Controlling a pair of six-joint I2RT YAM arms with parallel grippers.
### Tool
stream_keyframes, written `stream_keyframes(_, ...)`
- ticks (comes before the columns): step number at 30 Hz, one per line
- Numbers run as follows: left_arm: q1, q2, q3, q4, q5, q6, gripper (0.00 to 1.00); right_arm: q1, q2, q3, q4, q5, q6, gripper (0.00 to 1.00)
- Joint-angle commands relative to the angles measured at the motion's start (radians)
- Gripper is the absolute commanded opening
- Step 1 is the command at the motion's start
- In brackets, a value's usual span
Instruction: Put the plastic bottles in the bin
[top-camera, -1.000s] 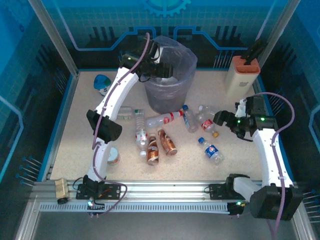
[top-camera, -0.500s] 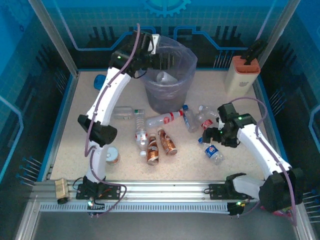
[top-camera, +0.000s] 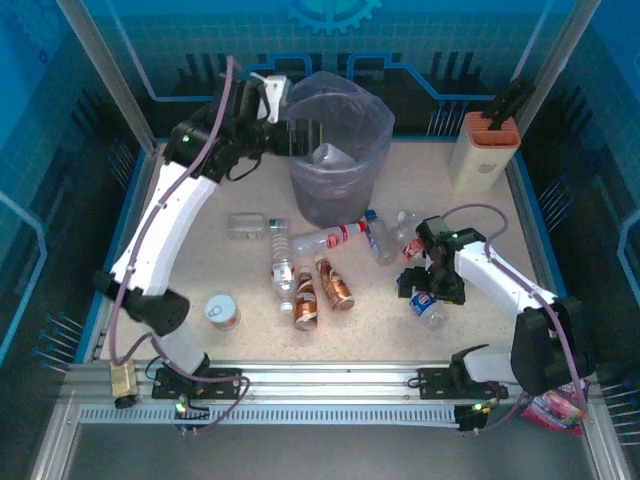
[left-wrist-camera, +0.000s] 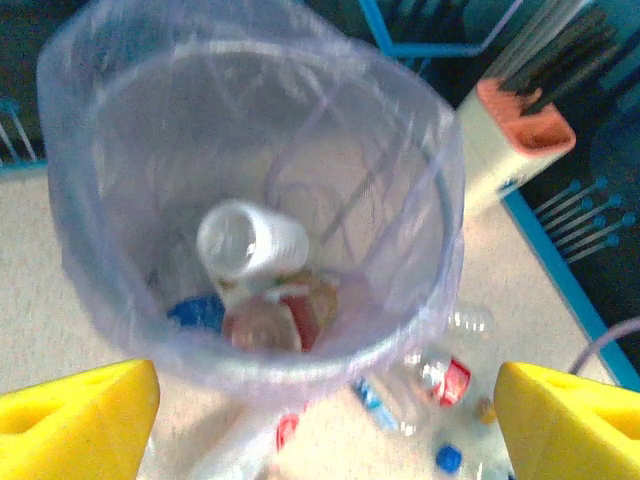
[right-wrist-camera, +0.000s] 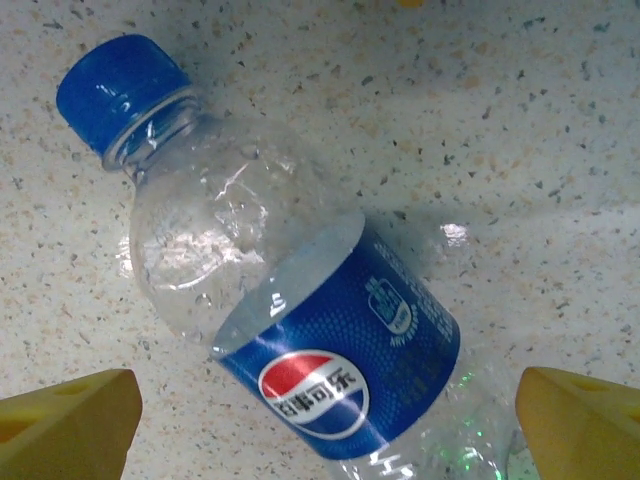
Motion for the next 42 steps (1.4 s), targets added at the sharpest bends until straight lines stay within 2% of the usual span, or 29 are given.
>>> stream_keyframes(1,0.014,-0.134,-0.176,0.051,0.025,-0.024,0.87,0.018,0.041,-0.018,0.041,-0.004,0.007,0.96)
stream_keyframes(6,0.03,-0.309,-0.439,0.053,0.004,-0.083,0.87,0.022,0.086,-0.039,0.088,-0.019,-0.001,0.93)
stream_keyframes(10,0.047,-0.424,-0.656,0.075,0.023,-0.161,0.87,0.026,0.122,-0.047,0.114,-0.022,-0.008,0.86)
stream_keyframes(17,0.072,-0.525,-0.952,0.209,0.072,-0.302,0.87,0.028,0.109,-0.04,0.103,-0.018,-0.02,0.71)
stream_keyframes(31,0.08,-0.502,-1.179,0.37,0.086,-0.4,0.88,0.028,-0.017,0.017,0.004,-0.001,-0.034,0.53)
stream_keyframes(42,0.08,-0.485,-1.262,0.426,0.122,-0.433,0.88,0.013,-0.118,0.203,-0.136,-0.02,-0.063,0.52)
